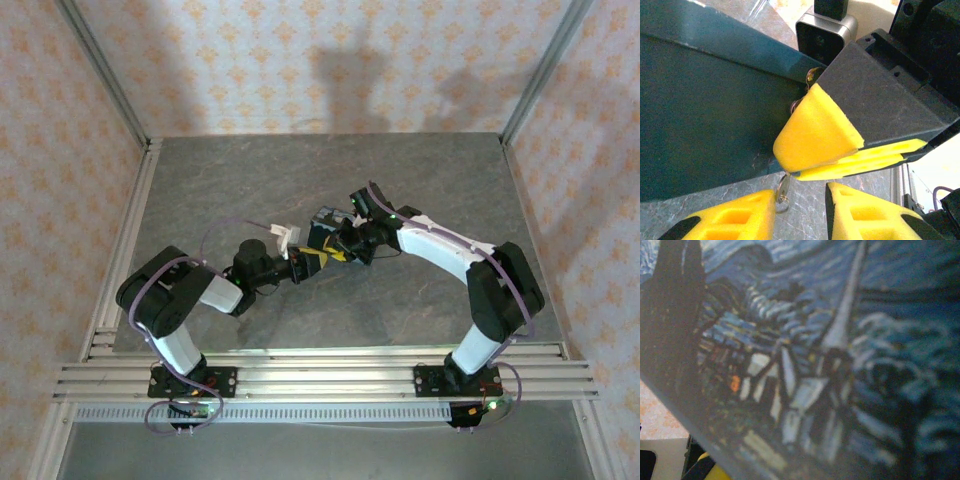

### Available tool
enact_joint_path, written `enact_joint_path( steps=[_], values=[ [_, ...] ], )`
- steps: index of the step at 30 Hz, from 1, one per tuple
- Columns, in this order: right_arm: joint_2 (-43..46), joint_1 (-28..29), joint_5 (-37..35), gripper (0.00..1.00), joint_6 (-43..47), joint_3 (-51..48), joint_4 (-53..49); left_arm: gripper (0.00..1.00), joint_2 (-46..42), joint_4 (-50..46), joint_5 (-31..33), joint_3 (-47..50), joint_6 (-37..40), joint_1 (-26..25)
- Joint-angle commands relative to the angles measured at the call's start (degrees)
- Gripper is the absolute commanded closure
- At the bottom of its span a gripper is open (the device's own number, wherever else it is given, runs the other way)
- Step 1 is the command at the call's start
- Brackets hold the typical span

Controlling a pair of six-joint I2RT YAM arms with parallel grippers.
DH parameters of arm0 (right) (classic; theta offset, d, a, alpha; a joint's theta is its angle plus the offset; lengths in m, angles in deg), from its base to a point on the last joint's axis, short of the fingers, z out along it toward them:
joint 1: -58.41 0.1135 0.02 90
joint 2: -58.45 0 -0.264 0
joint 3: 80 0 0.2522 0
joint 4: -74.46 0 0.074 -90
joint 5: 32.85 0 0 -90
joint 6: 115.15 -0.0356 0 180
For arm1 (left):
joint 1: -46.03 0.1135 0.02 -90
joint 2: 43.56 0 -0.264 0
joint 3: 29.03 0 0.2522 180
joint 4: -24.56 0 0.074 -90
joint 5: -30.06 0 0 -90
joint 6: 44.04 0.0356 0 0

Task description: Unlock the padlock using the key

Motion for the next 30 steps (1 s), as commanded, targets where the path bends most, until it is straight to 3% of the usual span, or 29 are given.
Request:
enact_joint_path(
  steps=[1,9,16,22,30],
  values=[
    [2.6,-0.4,1.3,1.0,-0.1,1.0,1.5,0.69,1.5,3.3,-1.0,-1.5,-0.4,0.2],
    [2.5,-0.3,1.3,1.0,-0.3,1.0,1.6,0.77,3.4,4.6,-1.4,-2.5,-1.0,0.1],
    [2.4,-0.3,1.4,1.0,-1.3,0.2,3.0,0.99,3.7,4.5,-1.8,-2.9,-0.9,-0.3],
    [2.8,-0.3,0.3,1.0,-2.7,-1.3,5.0,1.0,4.3,4.8,0.0,-2.3,-1.0,-1.6],
    [4.8,-0.1,-3.0,0.64,-3.9,-4.7,7.4,1.0,4.1,5.0,1.7,-1.0,-0.8,-3.5]
  ],
)
